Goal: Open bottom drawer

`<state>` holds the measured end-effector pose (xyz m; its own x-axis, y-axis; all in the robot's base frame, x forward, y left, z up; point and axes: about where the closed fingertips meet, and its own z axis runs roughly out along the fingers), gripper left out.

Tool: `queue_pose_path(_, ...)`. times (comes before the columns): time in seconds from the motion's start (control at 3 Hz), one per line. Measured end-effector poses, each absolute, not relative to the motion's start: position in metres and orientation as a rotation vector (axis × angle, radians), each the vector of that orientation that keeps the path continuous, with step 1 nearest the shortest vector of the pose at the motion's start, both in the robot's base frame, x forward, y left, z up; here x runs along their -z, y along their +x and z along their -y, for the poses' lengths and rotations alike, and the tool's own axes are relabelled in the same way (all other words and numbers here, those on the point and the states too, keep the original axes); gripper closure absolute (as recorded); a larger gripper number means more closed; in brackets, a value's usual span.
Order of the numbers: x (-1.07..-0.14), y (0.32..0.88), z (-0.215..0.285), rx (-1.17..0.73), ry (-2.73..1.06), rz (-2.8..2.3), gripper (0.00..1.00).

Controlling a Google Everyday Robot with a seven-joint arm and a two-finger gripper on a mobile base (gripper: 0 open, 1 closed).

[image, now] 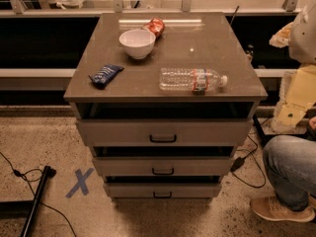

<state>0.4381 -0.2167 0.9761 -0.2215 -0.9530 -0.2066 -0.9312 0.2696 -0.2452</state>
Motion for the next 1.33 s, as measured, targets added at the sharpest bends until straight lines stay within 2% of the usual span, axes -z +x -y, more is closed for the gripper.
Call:
queue_pose_path(1.0,-0.945,0.44,0.21,0.055,-1.732,-2.256,0.0)
queue_pose_path(1.33,-0.904,0.413,0.165,-0.048,-1.745,-2.164,0.0)
